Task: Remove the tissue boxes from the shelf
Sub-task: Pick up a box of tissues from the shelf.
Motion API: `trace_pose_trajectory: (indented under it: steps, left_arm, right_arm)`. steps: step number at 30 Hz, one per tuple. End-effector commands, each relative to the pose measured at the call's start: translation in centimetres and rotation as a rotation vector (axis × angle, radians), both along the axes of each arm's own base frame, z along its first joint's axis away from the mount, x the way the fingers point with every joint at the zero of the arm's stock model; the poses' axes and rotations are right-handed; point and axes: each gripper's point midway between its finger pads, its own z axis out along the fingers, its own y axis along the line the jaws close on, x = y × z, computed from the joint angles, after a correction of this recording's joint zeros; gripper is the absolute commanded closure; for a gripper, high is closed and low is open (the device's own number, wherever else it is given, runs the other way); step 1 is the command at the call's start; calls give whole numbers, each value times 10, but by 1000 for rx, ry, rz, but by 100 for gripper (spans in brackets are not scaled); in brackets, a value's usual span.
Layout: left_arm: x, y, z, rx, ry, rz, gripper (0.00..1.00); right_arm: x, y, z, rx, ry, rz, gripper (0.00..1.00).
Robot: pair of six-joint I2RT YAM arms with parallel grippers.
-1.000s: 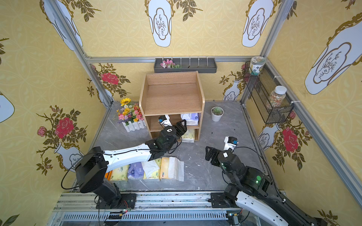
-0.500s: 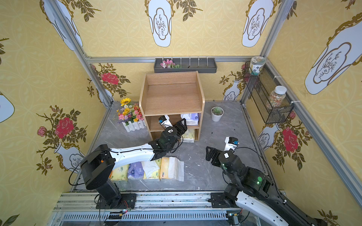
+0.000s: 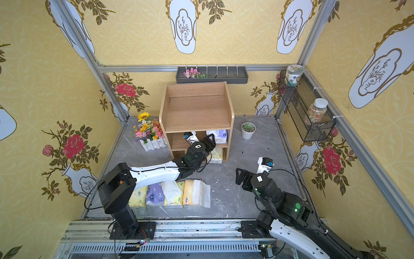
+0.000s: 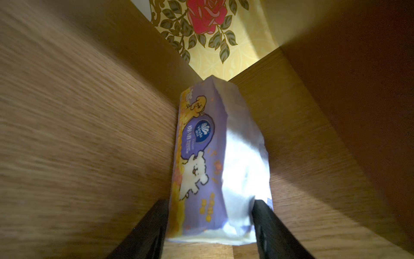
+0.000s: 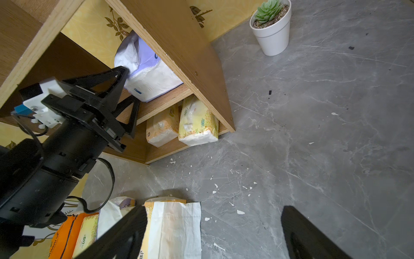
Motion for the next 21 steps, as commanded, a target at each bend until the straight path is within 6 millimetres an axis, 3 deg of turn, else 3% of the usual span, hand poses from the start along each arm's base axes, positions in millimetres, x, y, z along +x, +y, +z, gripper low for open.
trace_pose_trajectory:
  steps: [1, 6, 10, 21]
  left_arm:
    - [1, 0, -18, 22, 51, 2, 38]
    - [0, -3, -28, 22, 77, -4, 46]
    - [-1, -3, -30, 15, 83, -7, 59]
    - [-1, -7, -17, 11, 48, -36, 91]
  right_arm:
    - [0, -3, -1, -6, 0, -12, 3]
    - [0, -3, -2, -8, 1, -14, 3]
    - [1, -2, -1, -9, 0, -12, 3]
    - [-1, -3, -3, -14, 15, -15, 3]
